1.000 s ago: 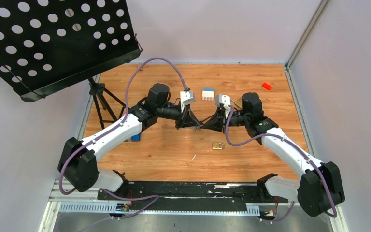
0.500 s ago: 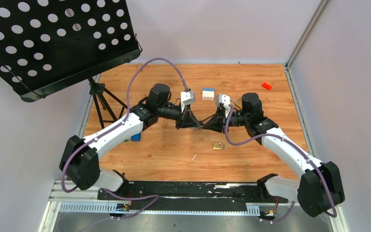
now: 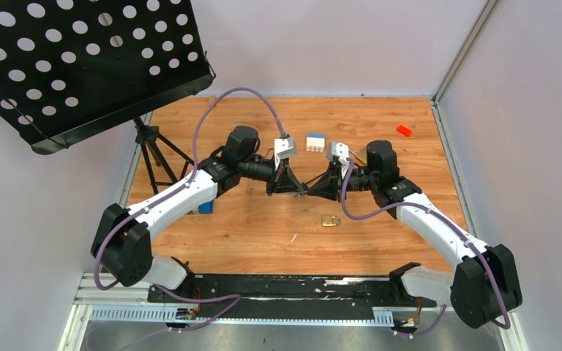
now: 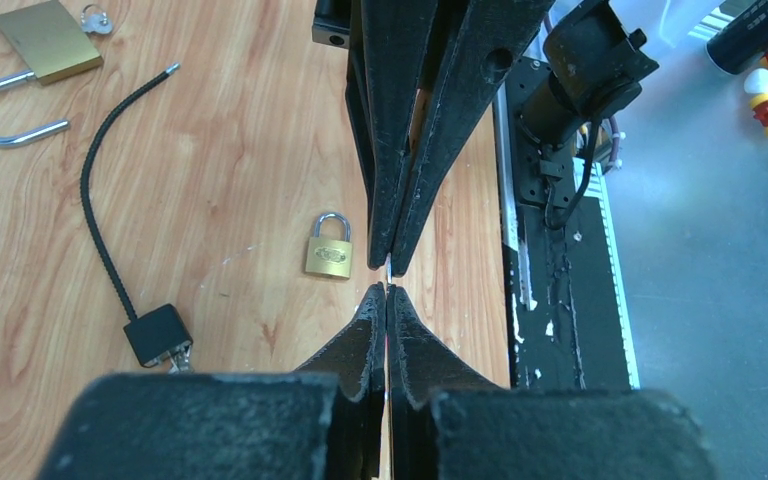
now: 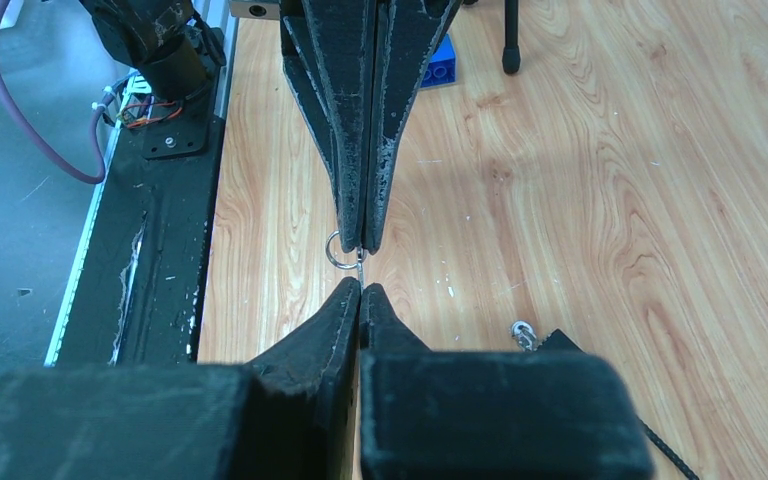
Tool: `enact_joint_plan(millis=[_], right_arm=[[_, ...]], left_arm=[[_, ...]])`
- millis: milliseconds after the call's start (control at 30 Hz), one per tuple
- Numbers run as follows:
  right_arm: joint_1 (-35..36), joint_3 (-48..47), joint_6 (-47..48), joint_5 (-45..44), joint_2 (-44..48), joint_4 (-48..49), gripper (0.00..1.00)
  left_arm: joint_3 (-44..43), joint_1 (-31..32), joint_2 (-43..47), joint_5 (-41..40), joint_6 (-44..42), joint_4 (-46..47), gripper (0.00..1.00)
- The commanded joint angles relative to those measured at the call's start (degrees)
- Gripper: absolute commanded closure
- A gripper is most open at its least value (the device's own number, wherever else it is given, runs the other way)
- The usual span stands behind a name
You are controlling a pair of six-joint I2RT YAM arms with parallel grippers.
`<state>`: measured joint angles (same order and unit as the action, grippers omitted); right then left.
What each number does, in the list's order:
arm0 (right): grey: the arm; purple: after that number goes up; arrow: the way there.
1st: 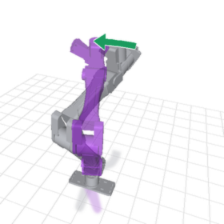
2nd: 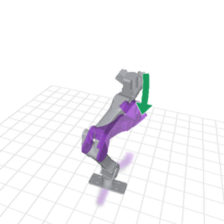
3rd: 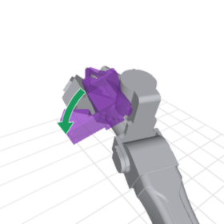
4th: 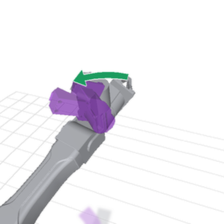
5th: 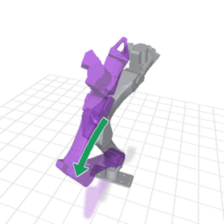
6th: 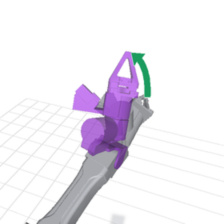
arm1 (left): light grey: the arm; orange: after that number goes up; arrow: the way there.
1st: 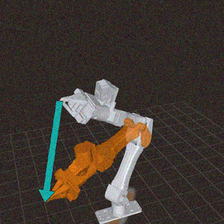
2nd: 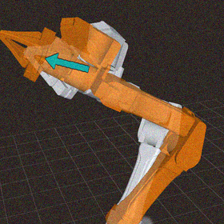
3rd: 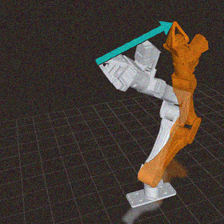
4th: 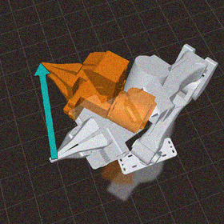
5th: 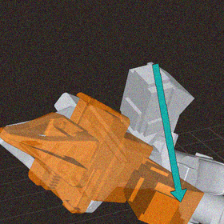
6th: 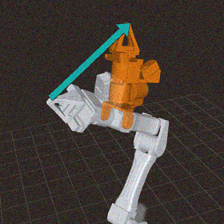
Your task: Unlock with the key
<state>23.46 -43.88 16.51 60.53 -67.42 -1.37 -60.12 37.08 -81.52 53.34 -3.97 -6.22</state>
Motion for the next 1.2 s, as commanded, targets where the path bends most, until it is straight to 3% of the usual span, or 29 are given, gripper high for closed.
enact_joint_plan(millis=[0,233,433,633,767,900,1033,1167], right_arm=[[-0.5,-0.1,-0.3,0.0,0.0,4.5,1.0],[-0.4,0.7,-0.1,-0.4,0.0,4.8,1.0],[-0.3,1.1,-0.3,0.0,-0.6,5.1,0.85],[0.0,1.1,-0.5,0.0,-0.9,5.3,0.79],[0.0,0.9,0.5,-0.3,-0.6,4.1,0.66],[-0.1,-1.9,7.2,-4.1,-1.0,-5.2,0.5],[0.0,-6.0,18.0,-9.2,-2.8,-20.7,0.45],[0.0,-6.4,26.4,-15.4,-5.6,-29.6,0.42]], left_arm=[[-2.3,0.1,-0.3,2.3,-0.3,-0.6,1.0],[-2.8,0.1,2.1,-0.5,0.0,-0.6,1.0],[-2.8,0.1,5.1,-3.7,-1.8,-0.4,1.0],[-2.8,0.1,5.2,-3.8,-3.0,-1.3,1.0],[-3.3,0.2,5.3,-4.6,-6.4,-4.5,1.0],[-3.2,0.1,6.9,-9.0,-12.3,-9.2,1.0],[-2.1,0.2,9.2,-12.8,-18.0,-14.6,1.0],[-0.1,0.2,11.6,-14.9,-21.8,-17.4,1.0]])
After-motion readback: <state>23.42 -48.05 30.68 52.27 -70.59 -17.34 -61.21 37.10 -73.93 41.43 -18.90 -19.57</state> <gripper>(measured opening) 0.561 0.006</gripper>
